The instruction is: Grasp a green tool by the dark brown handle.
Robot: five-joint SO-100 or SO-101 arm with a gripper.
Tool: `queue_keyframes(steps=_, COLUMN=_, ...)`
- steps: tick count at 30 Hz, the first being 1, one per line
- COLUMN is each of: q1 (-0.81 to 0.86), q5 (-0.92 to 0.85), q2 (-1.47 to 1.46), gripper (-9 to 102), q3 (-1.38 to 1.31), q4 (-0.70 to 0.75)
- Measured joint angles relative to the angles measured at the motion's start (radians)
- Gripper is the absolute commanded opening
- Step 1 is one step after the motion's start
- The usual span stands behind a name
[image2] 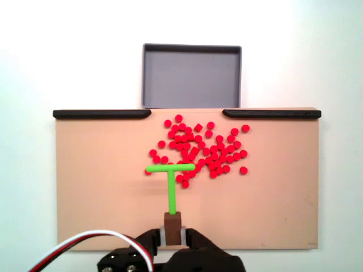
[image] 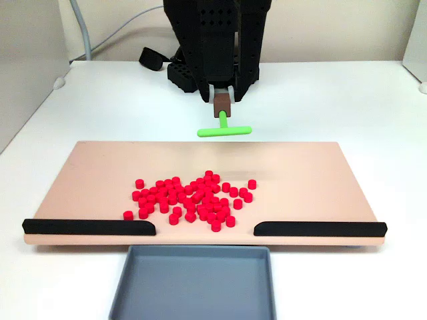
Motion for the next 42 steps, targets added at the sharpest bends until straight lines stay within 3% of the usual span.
queue_keyframes(steps=29, q1=0.095, q5=-0.164, q2=0.000, gripper=0, q3=0.015, q4=0.000)
queue_keyframes(steps=42, q1=0.114, q5=-0.084, q2=-0.008, gripper=0, q3=0.015, q4=0.000)
